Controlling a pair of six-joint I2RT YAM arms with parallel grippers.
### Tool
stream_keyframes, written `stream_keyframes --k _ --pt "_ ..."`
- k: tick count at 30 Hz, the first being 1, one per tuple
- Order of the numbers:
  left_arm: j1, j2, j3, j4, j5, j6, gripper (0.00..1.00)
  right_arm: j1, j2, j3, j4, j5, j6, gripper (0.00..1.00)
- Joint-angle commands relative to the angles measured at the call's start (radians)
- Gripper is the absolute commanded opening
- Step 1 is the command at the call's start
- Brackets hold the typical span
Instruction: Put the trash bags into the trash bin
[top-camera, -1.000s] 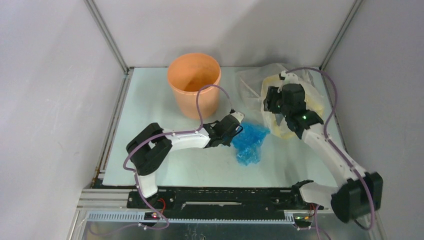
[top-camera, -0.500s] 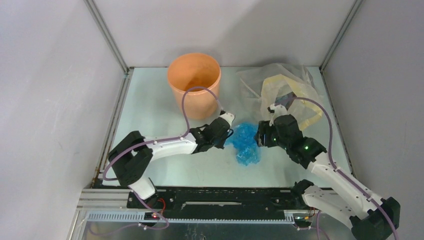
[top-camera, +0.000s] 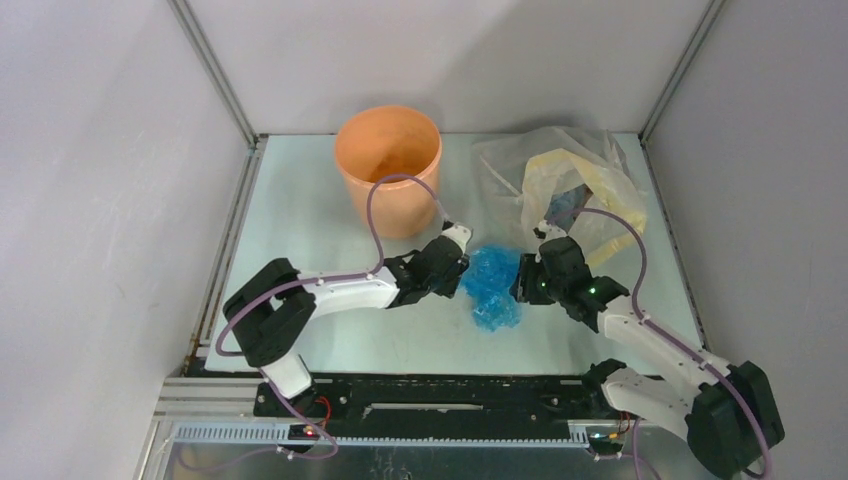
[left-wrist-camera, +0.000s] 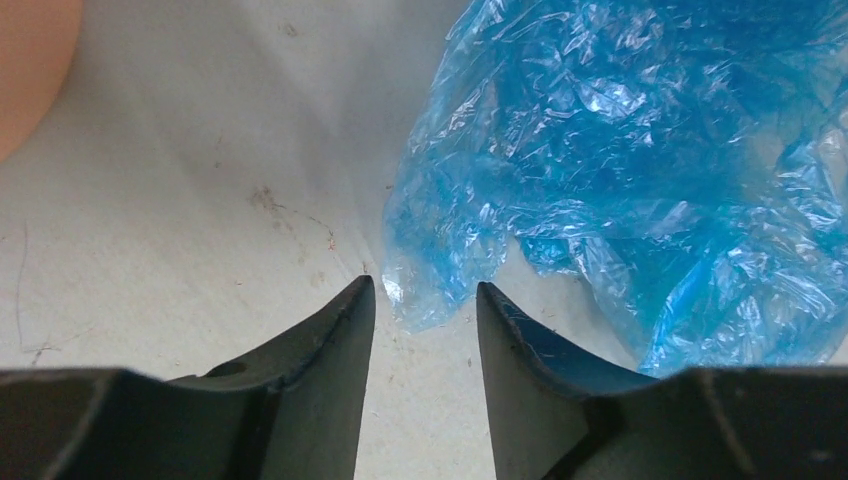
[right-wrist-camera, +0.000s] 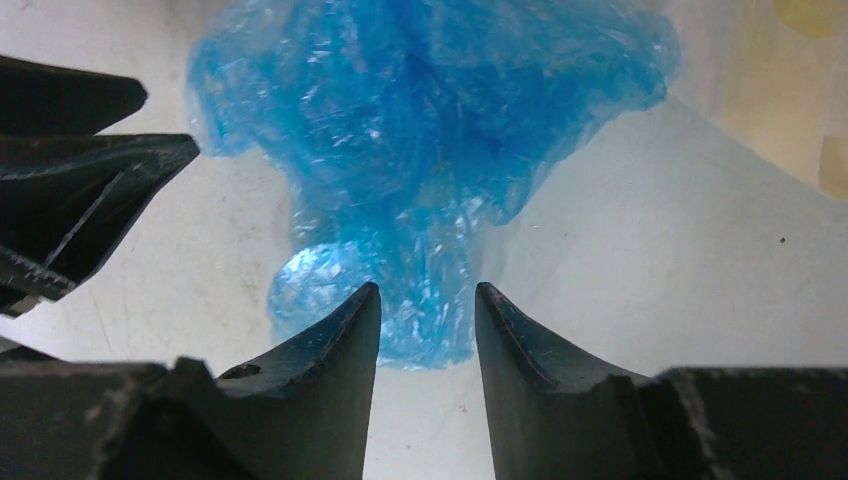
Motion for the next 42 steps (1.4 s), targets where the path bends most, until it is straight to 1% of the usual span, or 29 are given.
stream_keyframes --k 1,9,11,14,16,18,20,22,25,31,36,42 --pt "-0.003 0.030 0.044 0.043 -0.006 0.008 0.50 -0.042 0.041 -0.030 0.115 -0.083 0.017 0.42" --pt "0.008 0.080 0.069 0.038 0.007 -0.009 0.51 -0.080 0.118 -0.049 0.162 -0.112 0.004 0.41" --pt "0.008 0.091 0.075 0.031 0.002 -0.008 0.51 -0.081 0.132 -0.054 0.177 -0.115 0.004 0.39" --pt "0.008 0.112 0.097 0.013 -0.016 -0.010 0.49 -0.083 0.142 -0.055 0.182 -0.110 0.002 0.29" --pt "0.008 0.123 0.102 0.008 -0.032 -0.016 0.47 -0.083 0.129 -0.060 0.181 -0.098 0.001 0.23" --pt "0.008 0.127 0.101 0.007 -0.048 -0.023 0.45 -0.085 0.107 -0.063 0.171 -0.086 -0.001 0.15" --pt "0.008 0.125 0.097 0.009 -0.064 -0.029 0.42 -0.085 0.084 -0.063 0.155 -0.077 -0.002 0.10" --pt "0.008 0.119 0.095 0.009 -0.073 -0.034 0.41 -0.085 0.069 -0.063 0.138 -0.068 -0.004 0.00" --pt "0.008 0.091 0.079 0.029 -0.081 -0.037 0.41 -0.085 0.042 -0.063 0.111 -0.060 -0.005 0.00" --pt "0.008 0.042 0.038 0.065 -0.071 -0.029 0.48 -0.086 -0.025 -0.078 0.080 -0.038 -0.001 0.00" --pt "0.008 0.061 0.047 0.062 -0.056 -0.022 0.53 -0.096 -0.050 -0.086 0.067 -0.037 -0.011 0.00" --pt "0.008 0.107 0.081 0.044 -0.038 -0.032 0.53 -0.108 -0.052 -0.086 0.056 -0.042 -0.028 0.00"
